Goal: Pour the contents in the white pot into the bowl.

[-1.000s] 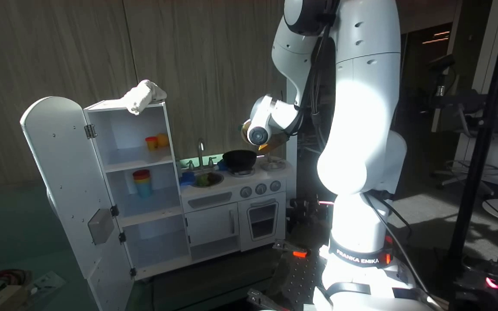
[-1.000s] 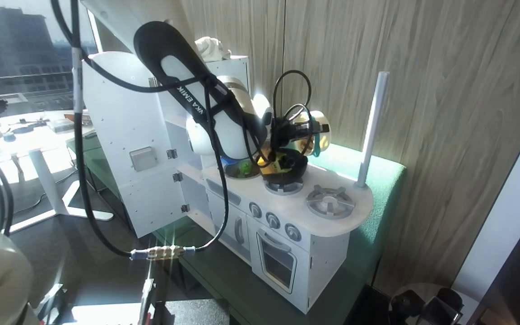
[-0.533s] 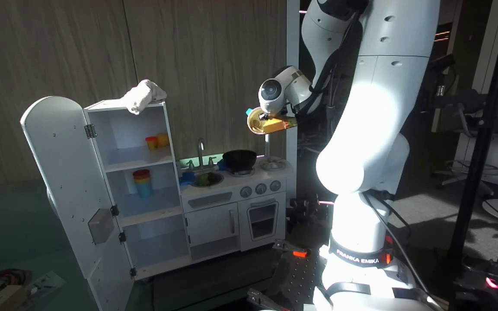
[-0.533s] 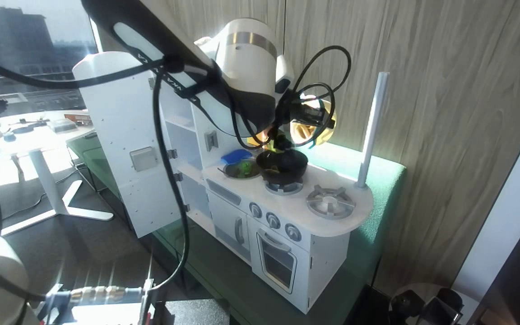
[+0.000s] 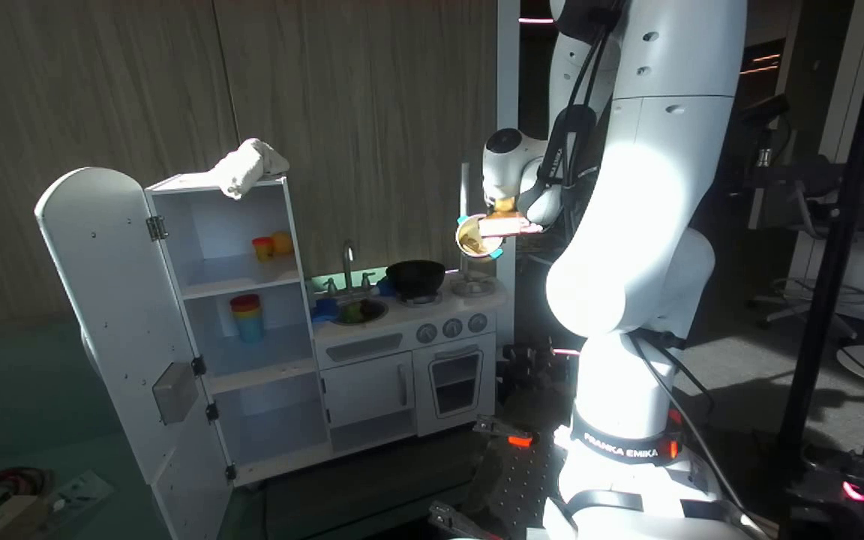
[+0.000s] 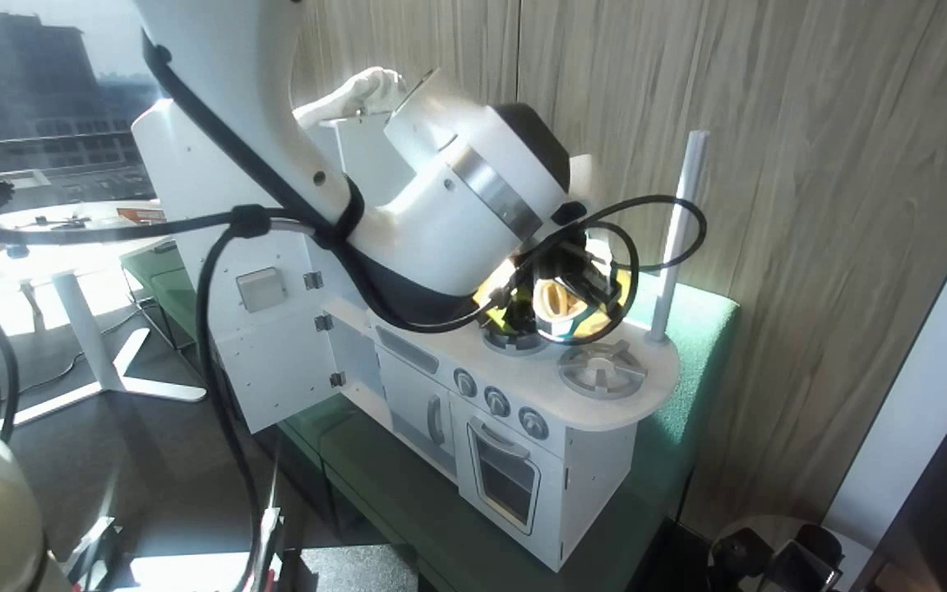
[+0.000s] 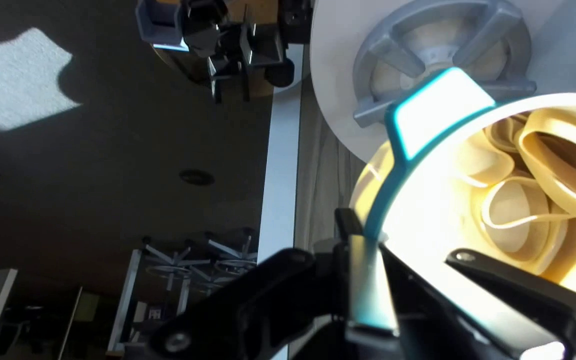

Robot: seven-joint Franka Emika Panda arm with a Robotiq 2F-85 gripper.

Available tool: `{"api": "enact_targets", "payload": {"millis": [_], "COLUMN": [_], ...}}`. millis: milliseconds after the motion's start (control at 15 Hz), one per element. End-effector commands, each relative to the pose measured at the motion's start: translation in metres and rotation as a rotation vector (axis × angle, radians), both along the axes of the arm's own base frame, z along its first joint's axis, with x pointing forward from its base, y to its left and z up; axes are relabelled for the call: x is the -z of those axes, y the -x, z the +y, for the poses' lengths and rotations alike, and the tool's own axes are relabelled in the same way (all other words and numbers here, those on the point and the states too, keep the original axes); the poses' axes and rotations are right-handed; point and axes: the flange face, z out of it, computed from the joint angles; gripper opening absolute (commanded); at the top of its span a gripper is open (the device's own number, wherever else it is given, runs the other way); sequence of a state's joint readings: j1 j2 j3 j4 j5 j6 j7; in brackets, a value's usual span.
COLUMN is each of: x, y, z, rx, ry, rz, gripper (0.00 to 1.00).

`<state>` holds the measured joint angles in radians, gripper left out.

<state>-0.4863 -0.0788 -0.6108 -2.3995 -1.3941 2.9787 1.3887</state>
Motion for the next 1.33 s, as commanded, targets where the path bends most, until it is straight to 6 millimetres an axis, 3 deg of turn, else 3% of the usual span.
{"api": "enact_targets", "payload": {"millis": [0,200,400,533,933,1067,1267], "x": [0.032,0.052,0.043,0.016,-0.092,-0.111,-0.117], "y": [0.0,0.002,0.006,-0.001,-0.01,-0.01,-0.012], "z": [0.023,0.054,0.072,0.046,-0.031,-0.059,-0.094], "rx": [0.018,0.05,0.05,0.071,0.1,0.115,0.14], "ry": [-0.153,-0.309,-0.507,-0.596,-0.719,-0.754,-0.804], "rz": [0.015,0.052,0.104,0.114,0.005,-0.022,-0.039], "gripper": [0.02,0.02,0.02,0.02,0.02,0.02,0.02]}}
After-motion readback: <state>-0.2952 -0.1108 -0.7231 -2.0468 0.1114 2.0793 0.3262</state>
